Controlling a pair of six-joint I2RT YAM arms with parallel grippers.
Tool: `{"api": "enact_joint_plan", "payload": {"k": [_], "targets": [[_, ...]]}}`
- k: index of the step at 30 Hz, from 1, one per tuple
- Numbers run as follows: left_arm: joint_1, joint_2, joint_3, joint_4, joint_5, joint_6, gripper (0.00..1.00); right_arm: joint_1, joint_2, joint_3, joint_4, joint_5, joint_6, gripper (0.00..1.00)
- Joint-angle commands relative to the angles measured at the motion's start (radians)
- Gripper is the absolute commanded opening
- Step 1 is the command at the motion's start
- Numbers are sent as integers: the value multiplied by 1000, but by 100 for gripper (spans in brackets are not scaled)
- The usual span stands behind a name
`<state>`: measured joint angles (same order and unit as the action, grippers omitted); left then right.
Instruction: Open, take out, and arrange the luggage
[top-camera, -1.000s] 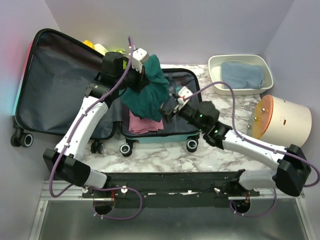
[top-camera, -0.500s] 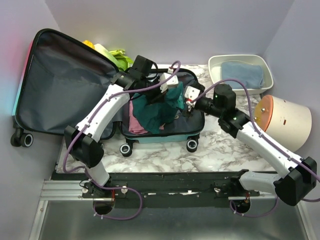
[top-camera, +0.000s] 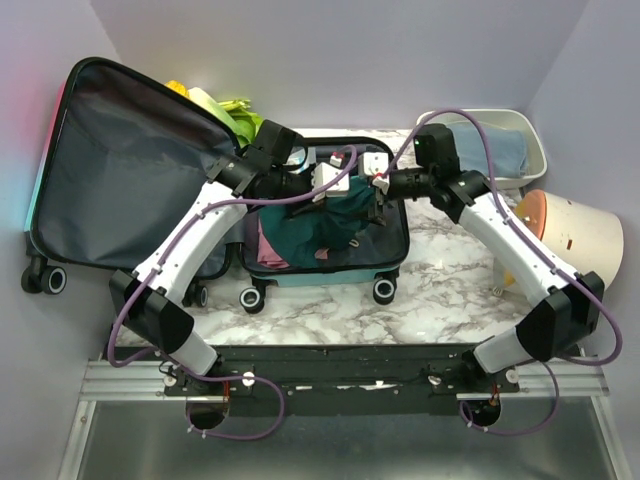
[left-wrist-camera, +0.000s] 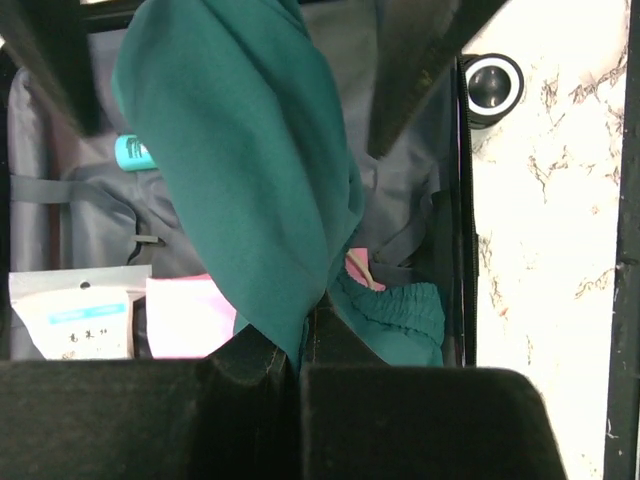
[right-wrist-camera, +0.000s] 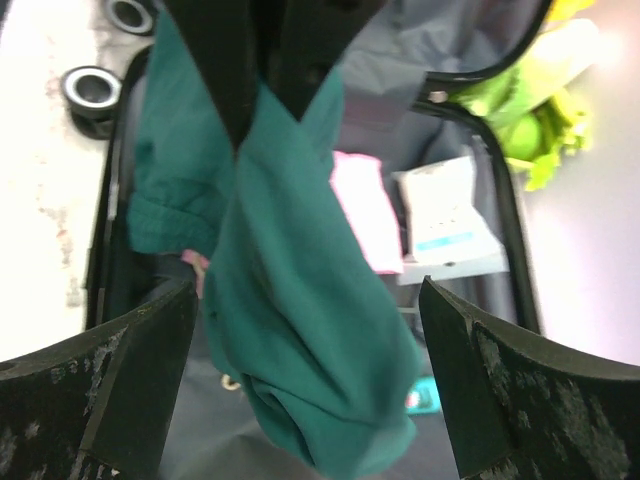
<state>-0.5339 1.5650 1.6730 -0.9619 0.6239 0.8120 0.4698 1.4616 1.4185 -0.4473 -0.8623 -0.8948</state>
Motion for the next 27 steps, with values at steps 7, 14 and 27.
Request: {"api": "enact_joint_plan", "payload": {"k": [7,14,27], "targets": [[-12,15,59,60,63,-30,0,30,88,17,-85,-149,45,98],[-26,32,70,38,51,-4,0,46,164,66,-48,-80,109,74],[-21,-86,-129,352,-184,-148,99,32,164,89,90,264,511,1]]}}
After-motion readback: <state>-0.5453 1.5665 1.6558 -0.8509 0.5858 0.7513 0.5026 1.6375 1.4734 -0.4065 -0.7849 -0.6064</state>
